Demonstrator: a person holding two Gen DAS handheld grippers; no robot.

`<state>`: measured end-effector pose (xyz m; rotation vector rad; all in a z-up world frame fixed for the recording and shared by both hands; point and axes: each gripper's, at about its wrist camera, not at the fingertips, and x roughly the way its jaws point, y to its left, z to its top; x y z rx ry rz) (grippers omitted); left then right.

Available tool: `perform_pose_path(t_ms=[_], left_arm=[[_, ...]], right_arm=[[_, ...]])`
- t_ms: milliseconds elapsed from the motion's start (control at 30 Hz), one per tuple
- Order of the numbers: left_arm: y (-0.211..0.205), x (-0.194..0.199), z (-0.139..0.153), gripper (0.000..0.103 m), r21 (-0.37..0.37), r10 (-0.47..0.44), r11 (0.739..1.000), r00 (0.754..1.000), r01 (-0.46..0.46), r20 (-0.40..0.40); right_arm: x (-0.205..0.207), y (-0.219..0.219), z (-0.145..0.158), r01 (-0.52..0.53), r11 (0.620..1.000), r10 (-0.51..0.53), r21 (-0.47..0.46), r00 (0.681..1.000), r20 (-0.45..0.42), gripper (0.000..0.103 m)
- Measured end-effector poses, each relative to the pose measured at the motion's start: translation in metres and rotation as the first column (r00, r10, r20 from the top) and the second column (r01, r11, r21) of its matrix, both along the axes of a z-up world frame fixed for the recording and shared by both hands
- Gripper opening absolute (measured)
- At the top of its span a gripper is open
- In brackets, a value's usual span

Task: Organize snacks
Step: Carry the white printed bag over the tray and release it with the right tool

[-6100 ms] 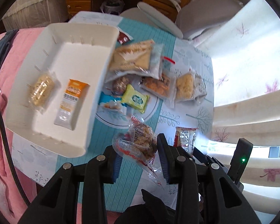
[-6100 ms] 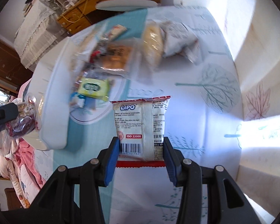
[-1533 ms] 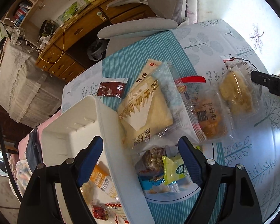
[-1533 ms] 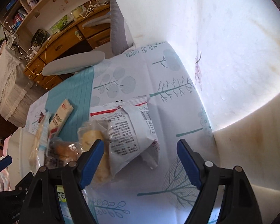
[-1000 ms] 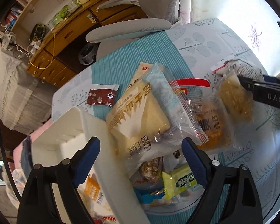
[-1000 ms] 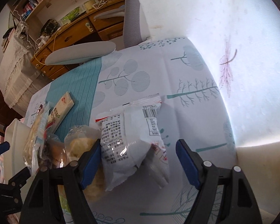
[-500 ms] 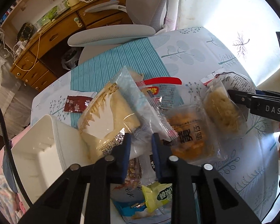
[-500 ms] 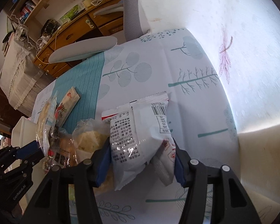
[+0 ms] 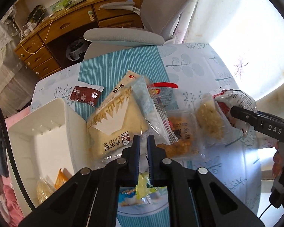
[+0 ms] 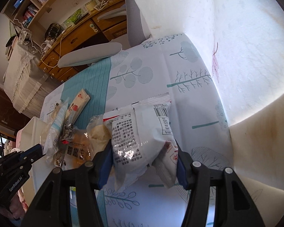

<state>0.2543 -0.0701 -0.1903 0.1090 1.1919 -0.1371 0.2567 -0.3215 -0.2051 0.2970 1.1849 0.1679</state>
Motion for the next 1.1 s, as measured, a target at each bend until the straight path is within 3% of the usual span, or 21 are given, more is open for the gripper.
perform_pose_path(t_ms=[467,600,800,1100], left_arm=[[0.012,-0.042,0.069,0.003,-0.147,0.089,0.986,0.993,-0.077,0.075],[0.021,-0.061,0.104,0.001,-0.199,0.114,0.976,0.983,-0.084,0.145],[0.033,-0.087,0.151,0.001,-0.220,0.137,0.972,0.964,-0.086,0.227],[0.070,-0.124,0.159,0.001,-0.228,0.235,0.955,0.950,-0.187,0.203]], right_arm=[[-0.026,0.011,0.047,-0.054,0.997,0.049,0.056,0.995,0.085,0.057],[-0.037,0.020,0.065,-0.077,0.994,0.068,0.076,0.990,0.122,0.057],[-0.053,0.040,0.090,-0.129,0.986,0.109,0.105,0.979,0.172,0.057],[-0.083,0.090,0.121,-0.248,0.960,0.214,0.132,0.950,0.228,0.057]])
